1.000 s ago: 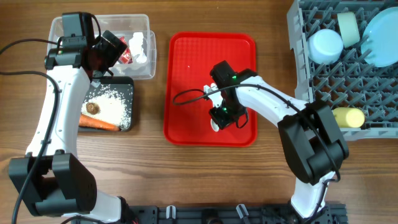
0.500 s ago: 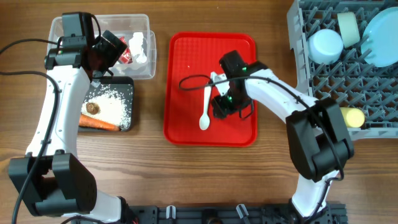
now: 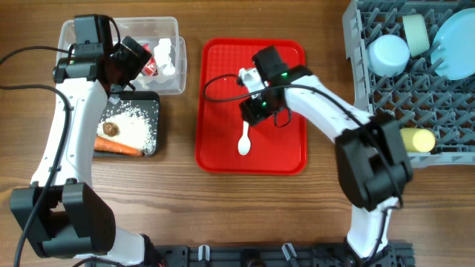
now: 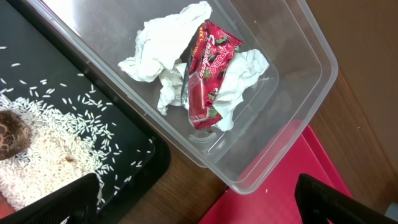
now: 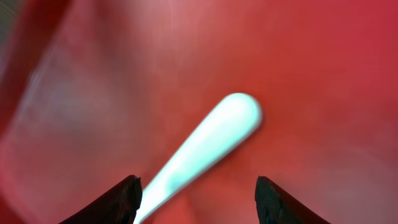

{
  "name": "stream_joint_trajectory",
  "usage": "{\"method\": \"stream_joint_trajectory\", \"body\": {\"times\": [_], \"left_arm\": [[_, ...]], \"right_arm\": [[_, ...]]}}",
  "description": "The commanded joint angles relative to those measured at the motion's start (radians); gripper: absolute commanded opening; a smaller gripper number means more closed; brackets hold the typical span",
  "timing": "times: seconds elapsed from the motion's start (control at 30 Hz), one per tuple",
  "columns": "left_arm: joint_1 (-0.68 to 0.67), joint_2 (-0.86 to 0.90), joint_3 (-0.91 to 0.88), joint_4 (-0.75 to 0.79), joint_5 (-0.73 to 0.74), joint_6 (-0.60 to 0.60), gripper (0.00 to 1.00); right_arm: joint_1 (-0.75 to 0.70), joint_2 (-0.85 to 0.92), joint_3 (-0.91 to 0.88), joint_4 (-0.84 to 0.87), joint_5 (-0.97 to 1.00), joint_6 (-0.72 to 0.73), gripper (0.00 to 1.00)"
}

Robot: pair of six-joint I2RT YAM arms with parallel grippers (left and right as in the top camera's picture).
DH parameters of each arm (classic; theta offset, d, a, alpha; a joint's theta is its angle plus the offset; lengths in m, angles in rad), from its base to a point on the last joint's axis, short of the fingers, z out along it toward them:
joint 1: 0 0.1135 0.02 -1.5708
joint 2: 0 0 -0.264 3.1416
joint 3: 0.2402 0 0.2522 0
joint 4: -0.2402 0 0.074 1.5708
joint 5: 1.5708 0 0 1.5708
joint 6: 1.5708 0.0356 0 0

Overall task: Sort waste into correct bins and load items into the dishwasher rack
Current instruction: 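Lower the right gripper and grasp the white spoon handle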

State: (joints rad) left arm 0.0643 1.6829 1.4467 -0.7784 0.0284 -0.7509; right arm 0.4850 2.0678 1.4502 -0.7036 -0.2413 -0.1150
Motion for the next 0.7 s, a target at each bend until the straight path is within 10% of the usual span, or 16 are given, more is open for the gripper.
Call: {"method": "stream_joint_trajectory", "body": {"times": [0.0, 0.67], "left_arm": [[0.003, -0.011, 0.008, 0.002, 0.008, -0.013, 1.0], [0.003, -0.011, 0.008, 0.002, 0.008, -0.013, 1.0]], "right_arm": [[0.015, 0.065, 0.011, -0.018, 0.051, -0.016, 0.62], [-0.002, 0.07, 0.01, -0.322, 0.268, 0.24, 0.39]]}}
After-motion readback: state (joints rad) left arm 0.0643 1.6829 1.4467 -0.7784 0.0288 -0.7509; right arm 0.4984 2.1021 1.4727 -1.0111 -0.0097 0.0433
